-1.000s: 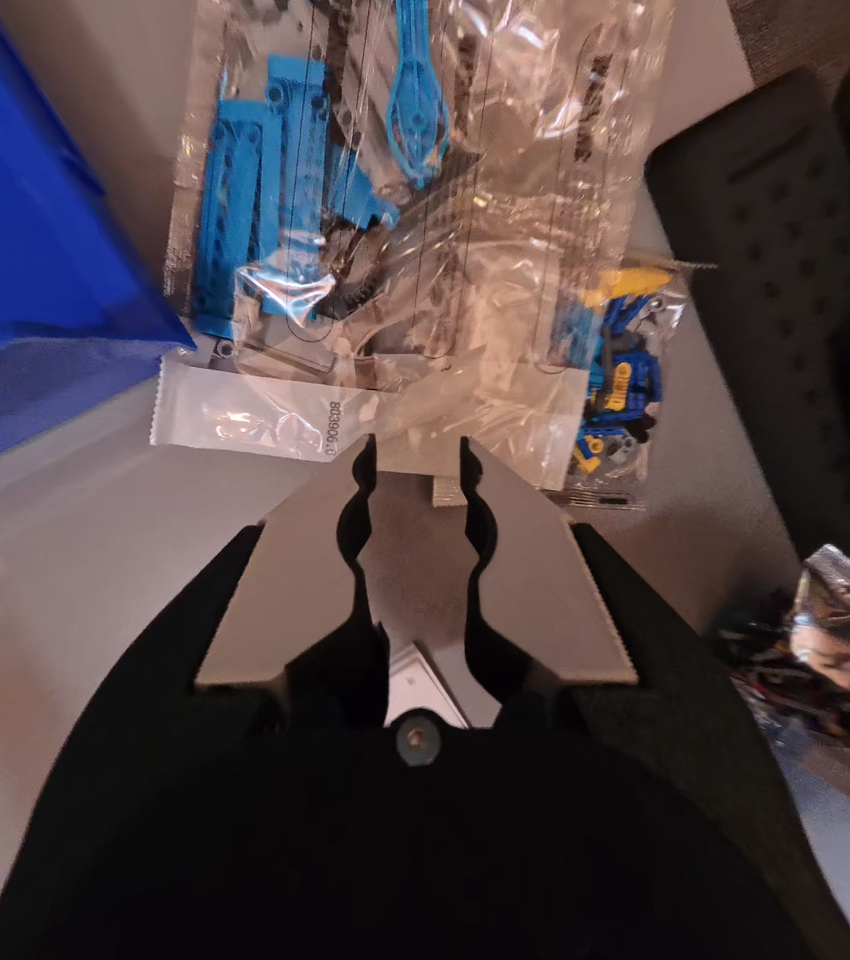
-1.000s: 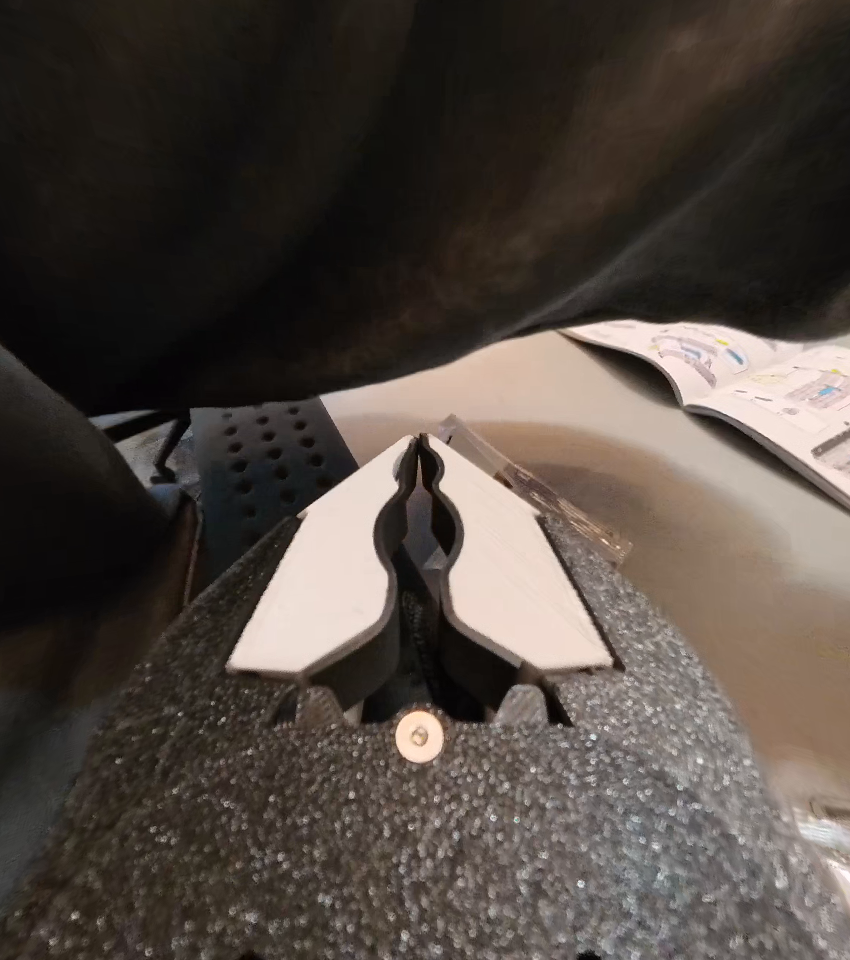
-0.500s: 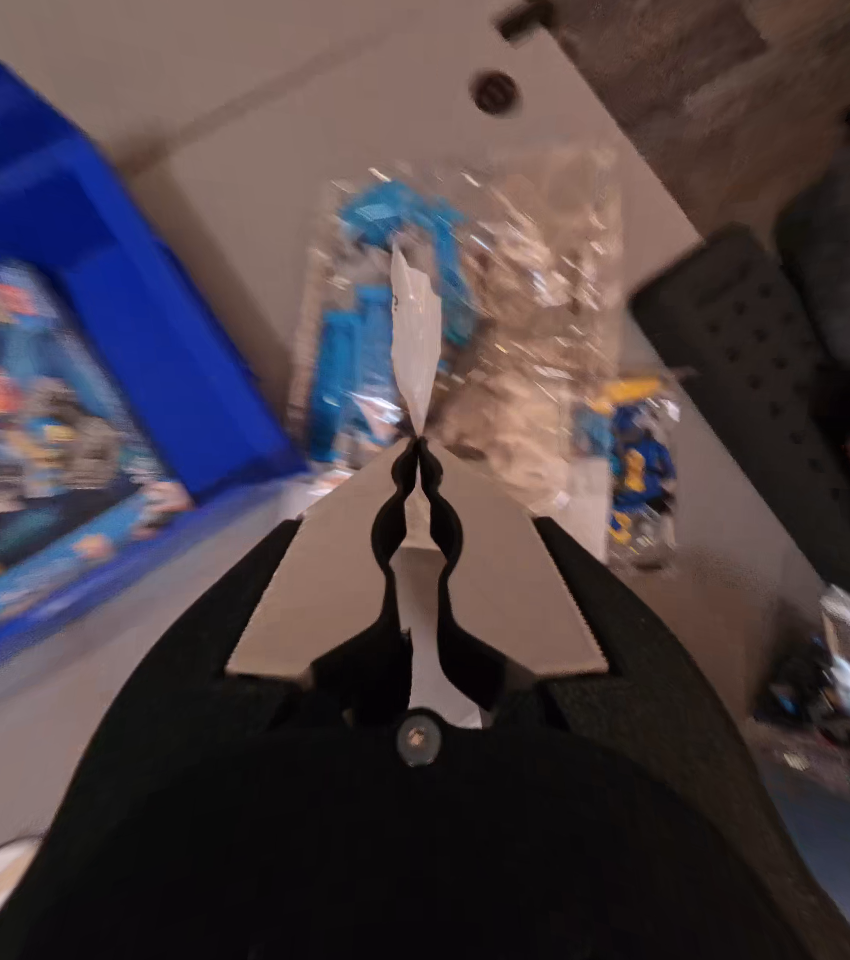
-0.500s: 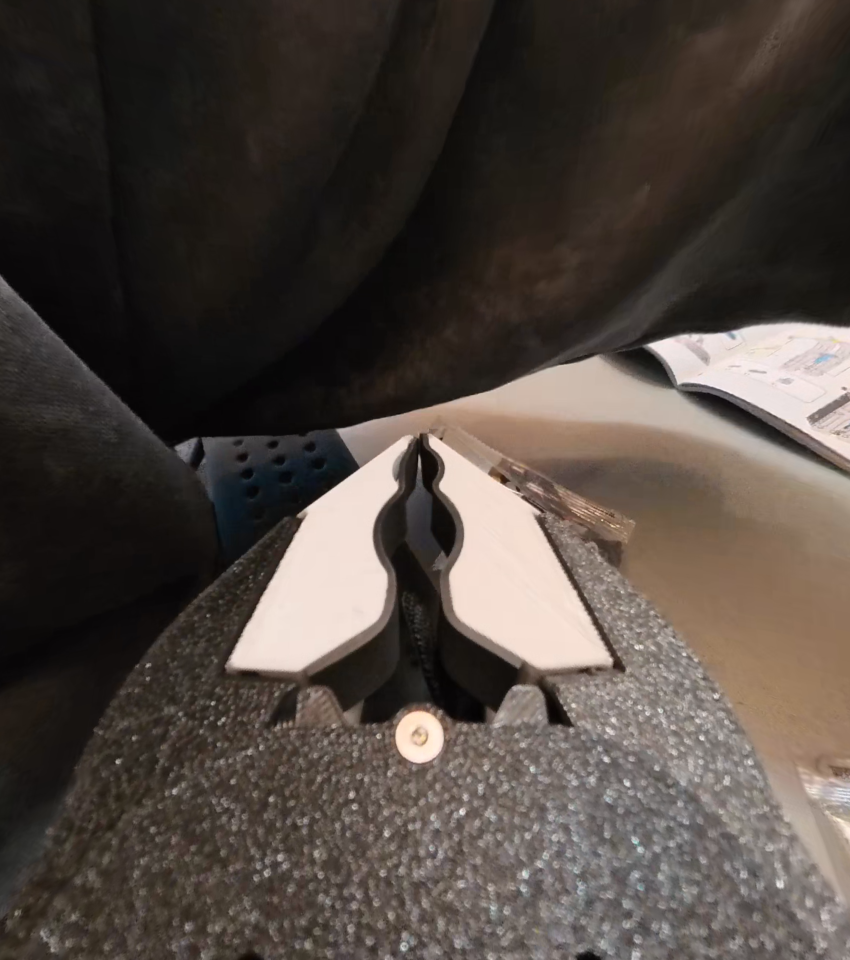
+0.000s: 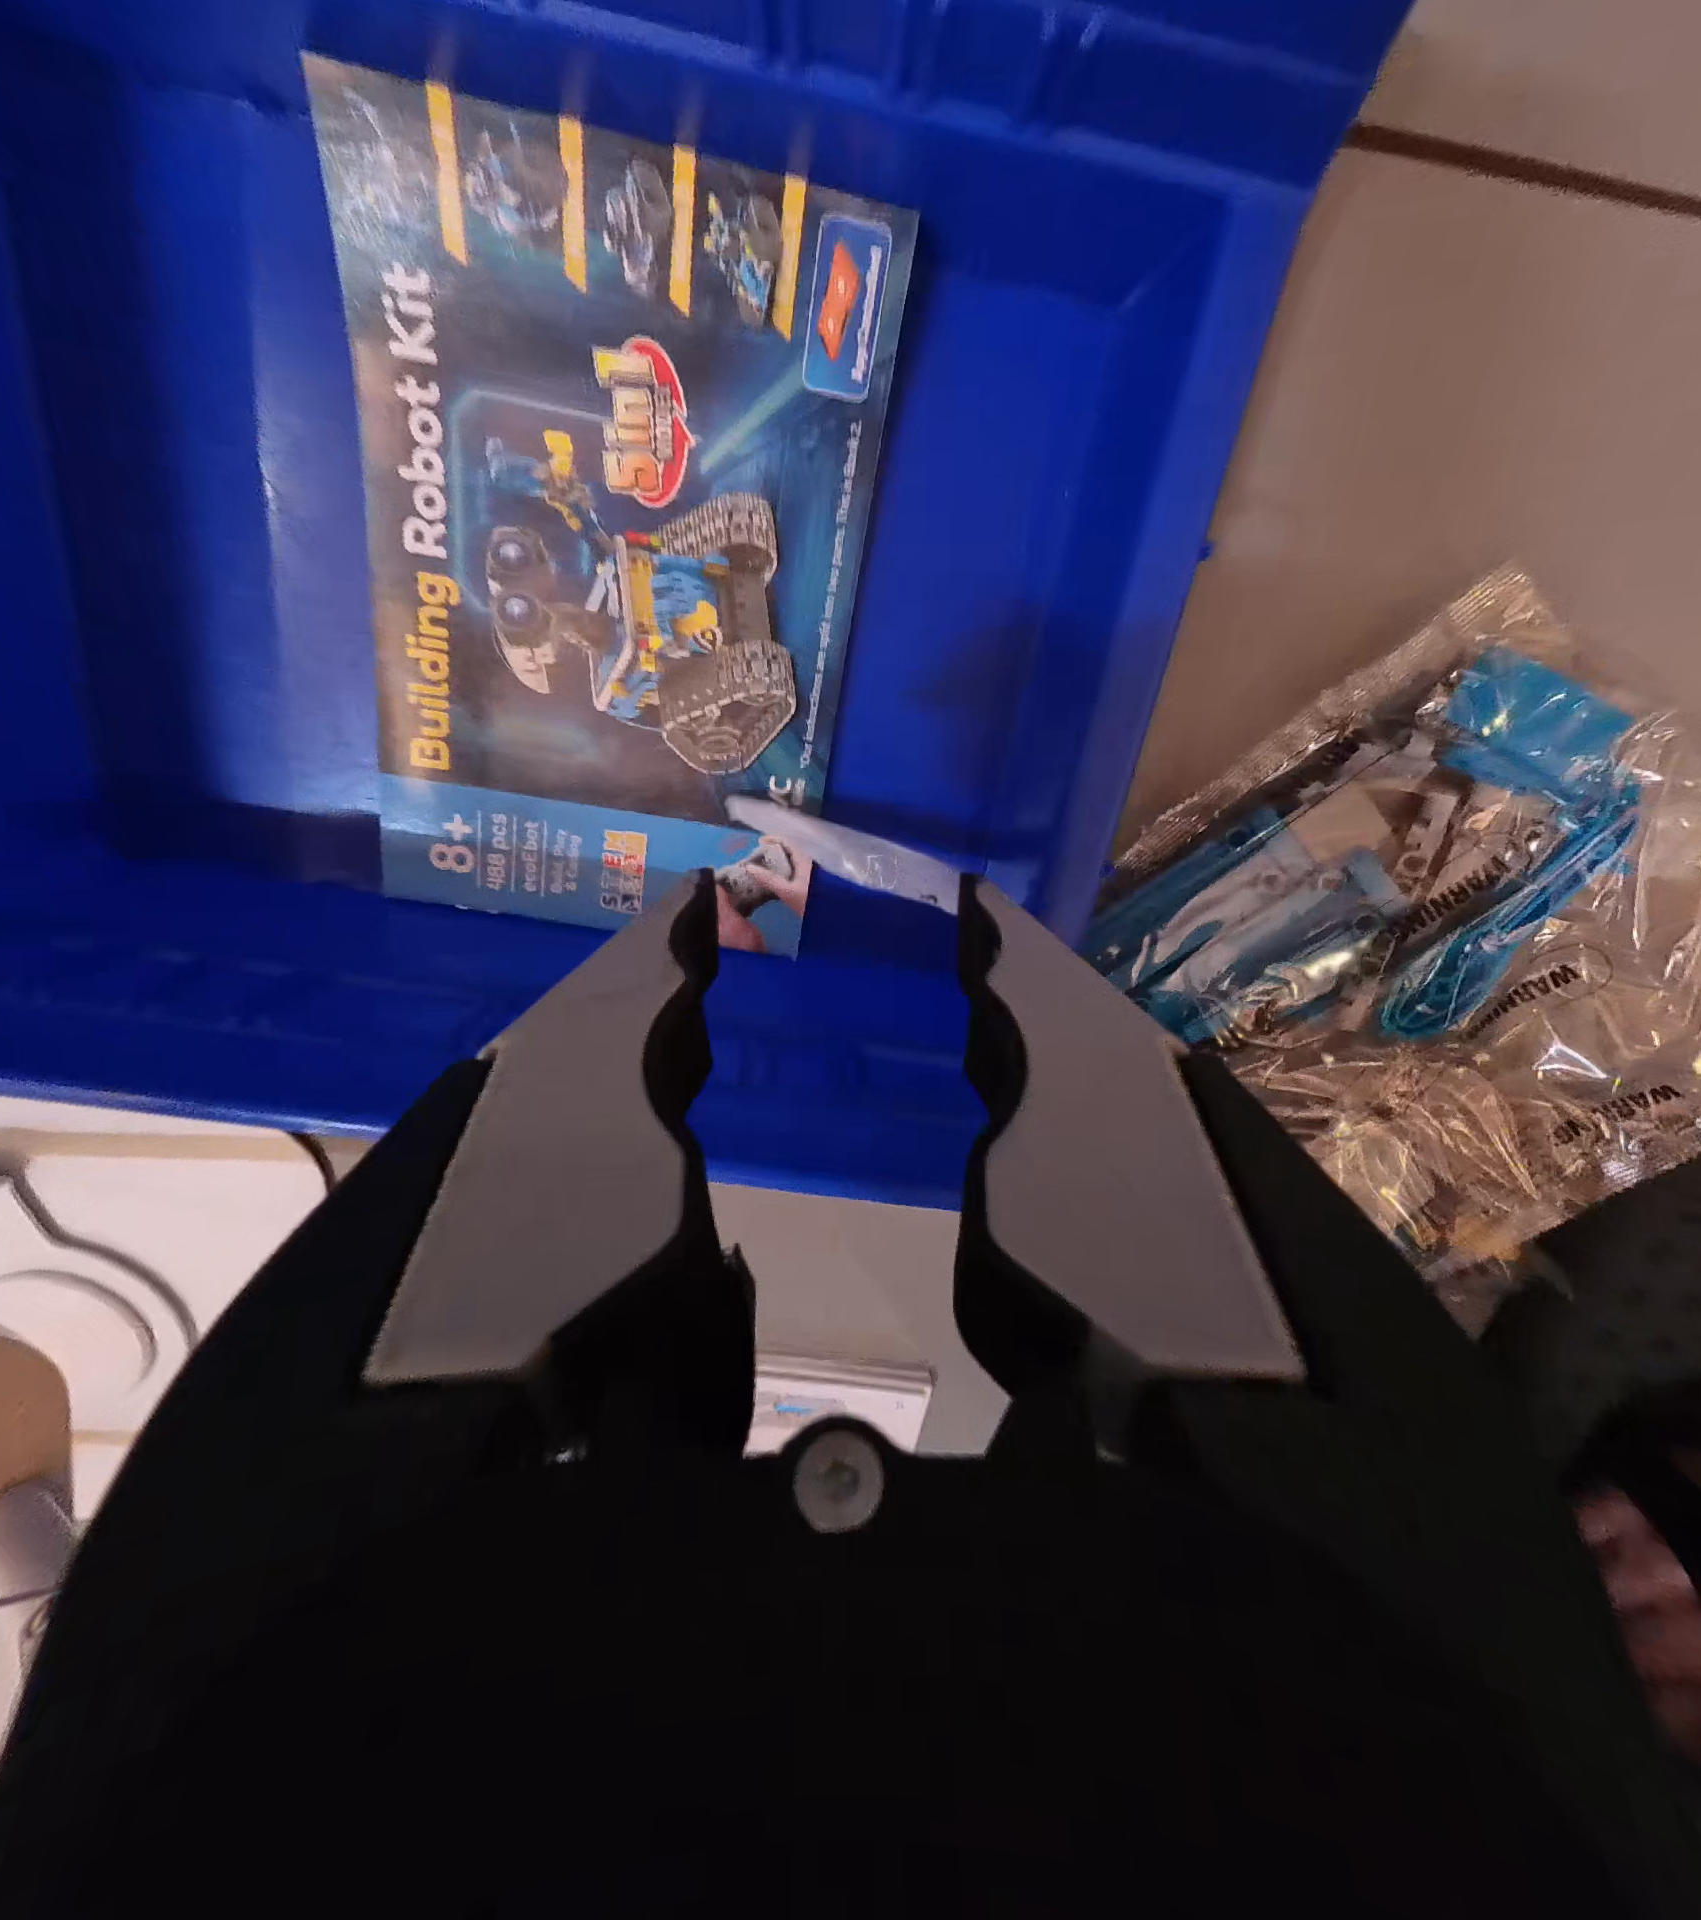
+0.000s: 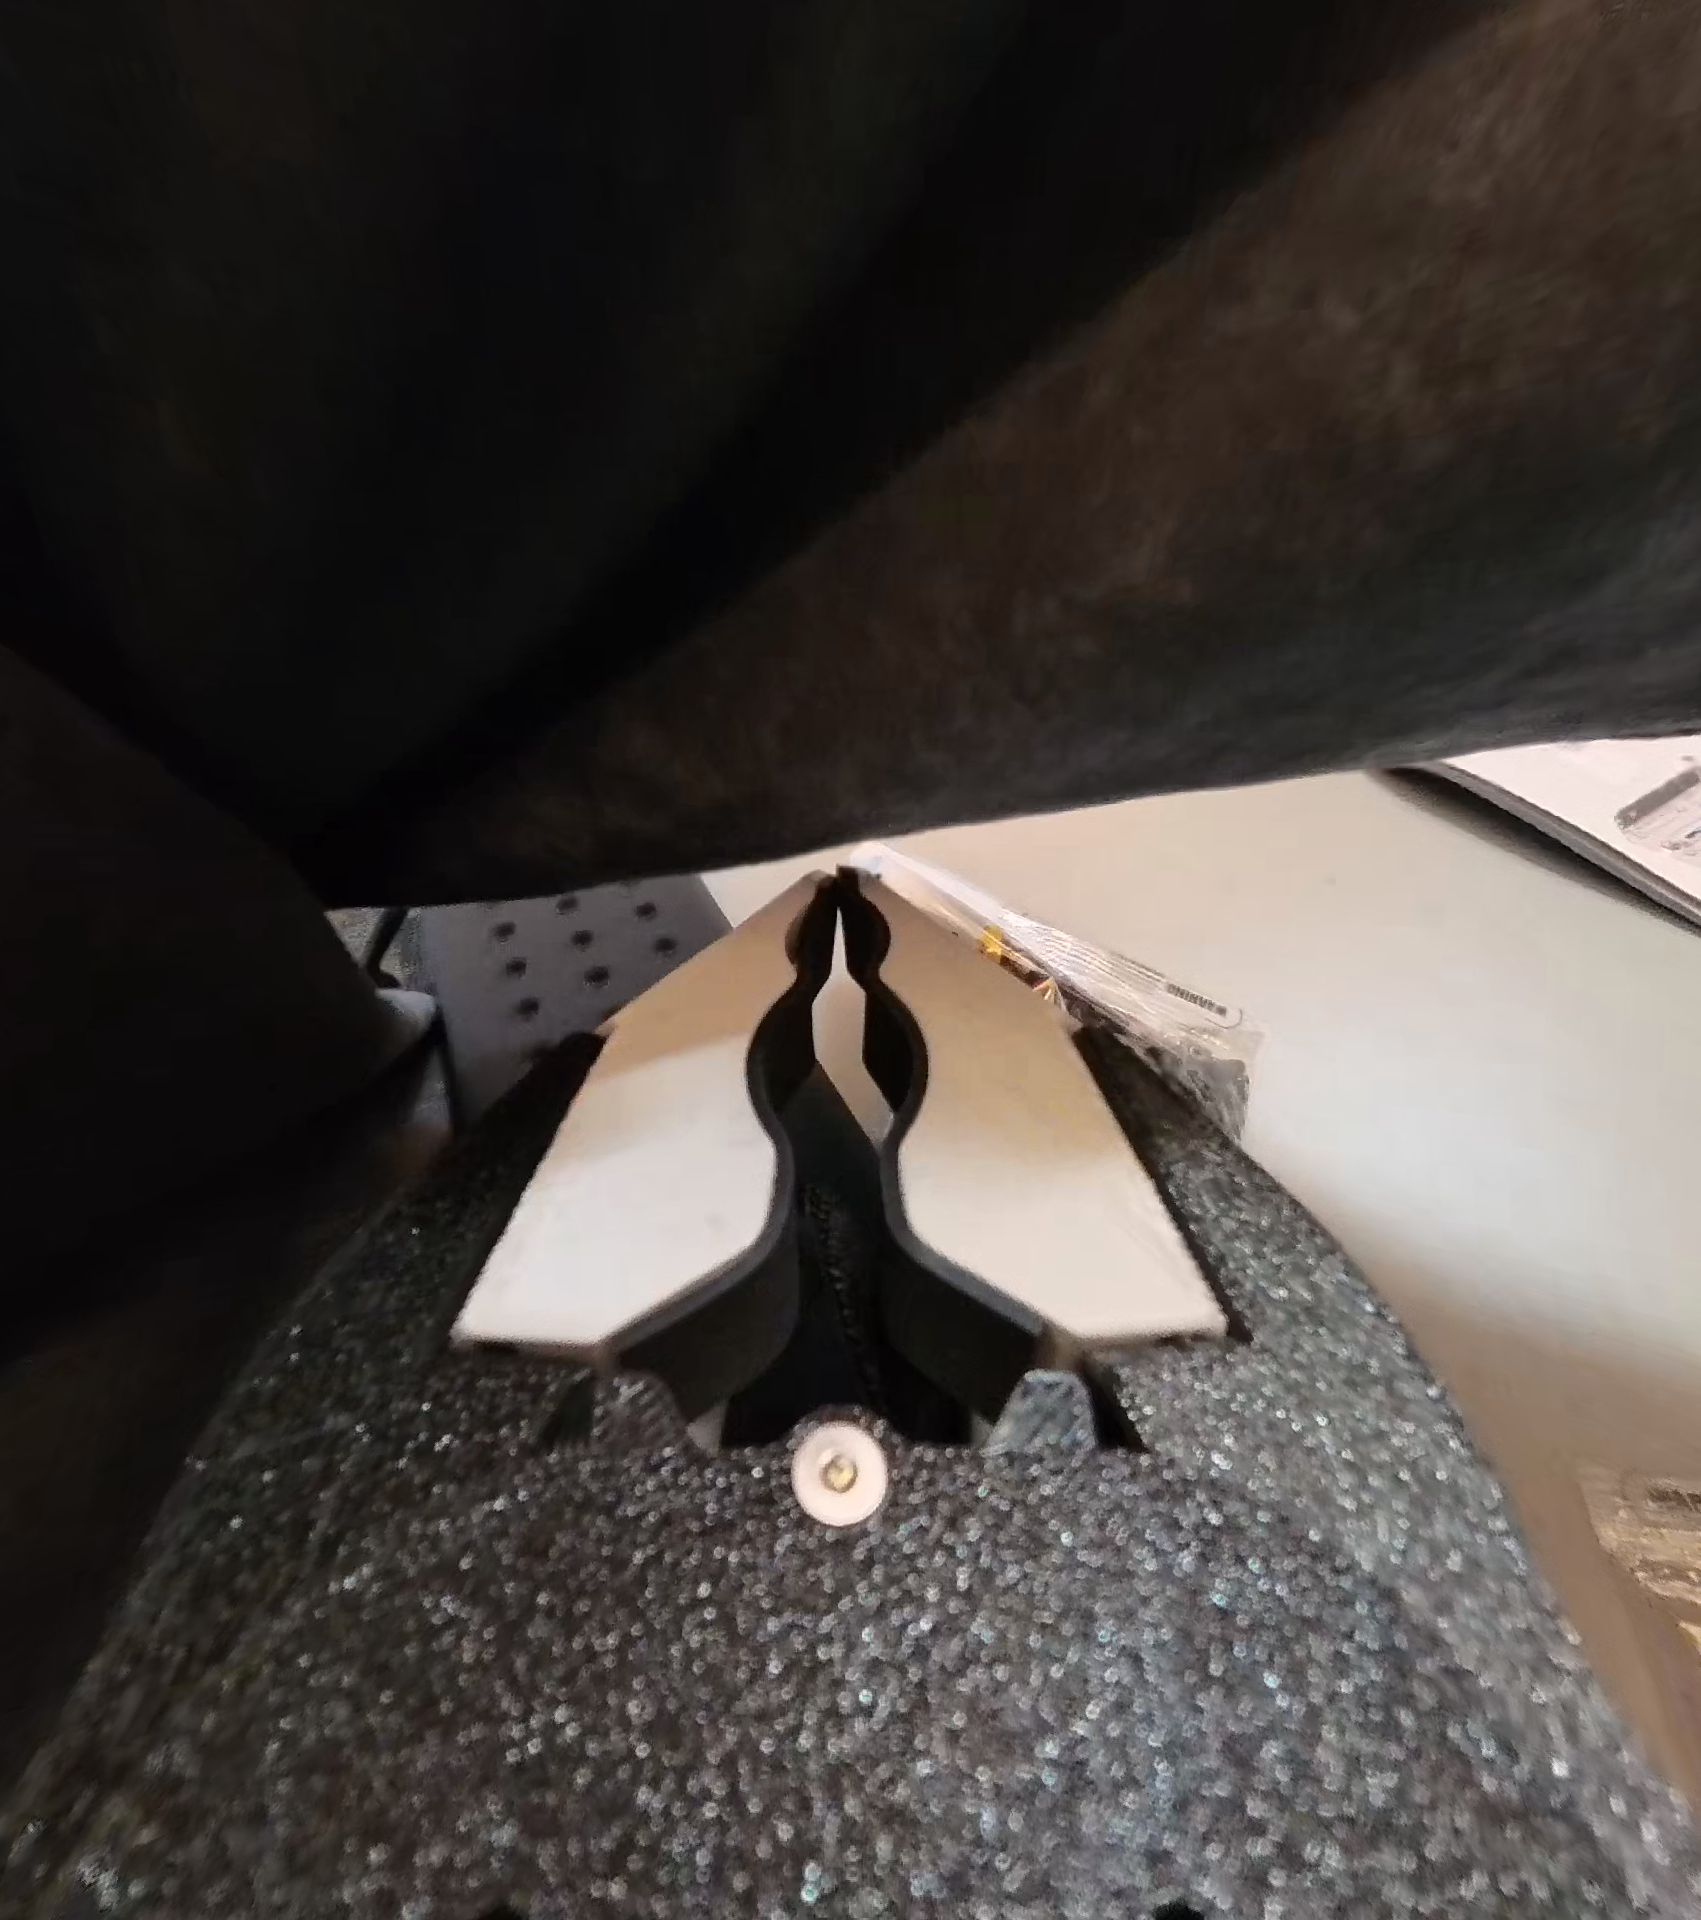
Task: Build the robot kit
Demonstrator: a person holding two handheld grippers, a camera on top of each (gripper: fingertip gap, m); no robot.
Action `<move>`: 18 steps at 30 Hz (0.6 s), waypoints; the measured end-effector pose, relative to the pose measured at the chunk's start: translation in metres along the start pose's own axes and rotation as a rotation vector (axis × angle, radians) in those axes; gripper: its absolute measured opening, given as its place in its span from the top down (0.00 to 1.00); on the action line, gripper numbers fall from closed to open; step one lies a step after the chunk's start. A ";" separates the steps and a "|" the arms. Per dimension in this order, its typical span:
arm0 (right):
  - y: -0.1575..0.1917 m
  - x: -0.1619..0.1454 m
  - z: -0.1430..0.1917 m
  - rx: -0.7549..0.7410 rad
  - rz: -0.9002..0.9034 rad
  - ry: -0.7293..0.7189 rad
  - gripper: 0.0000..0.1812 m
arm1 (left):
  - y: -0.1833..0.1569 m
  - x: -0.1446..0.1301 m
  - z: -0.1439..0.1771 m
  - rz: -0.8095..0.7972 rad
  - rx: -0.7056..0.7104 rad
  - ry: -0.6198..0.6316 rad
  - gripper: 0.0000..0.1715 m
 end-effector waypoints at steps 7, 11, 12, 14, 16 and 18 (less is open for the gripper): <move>-0.001 0.001 0.006 -0.013 -0.001 -0.026 1.00 | -0.032 -0.050 0.058 -0.199 0.131 -0.260 0.71; -0.006 0.006 0.019 -0.016 -0.025 -0.080 1.00 | -0.077 -0.155 0.092 -0.295 -0.002 -0.332 0.70; -0.008 0.007 0.022 -0.021 -0.034 -0.090 1.00 | -0.089 -0.187 0.095 -0.291 -0.051 -0.338 0.70; -0.011 0.008 0.027 -0.027 -0.047 -0.105 1.00 | -0.110 -0.256 0.095 -0.266 -0.110 -0.347 0.70; -0.012 0.009 0.028 -0.030 -0.057 -0.116 1.00 | -0.129 -0.326 0.088 -0.224 -0.124 -0.394 0.70; -0.013 0.009 0.028 -0.032 -0.064 -0.116 1.00 | -0.151 -0.389 0.075 -0.200 -0.128 -0.496 0.71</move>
Point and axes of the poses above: each gripper's, where its closed fingertips meet, z back along the fingers, x out of its top, y = z × x across the jaws, the point moved 8 cm from there along z, back along the fingers, and after that the axes turned 10 degrees about y, right-handed, at the moved point
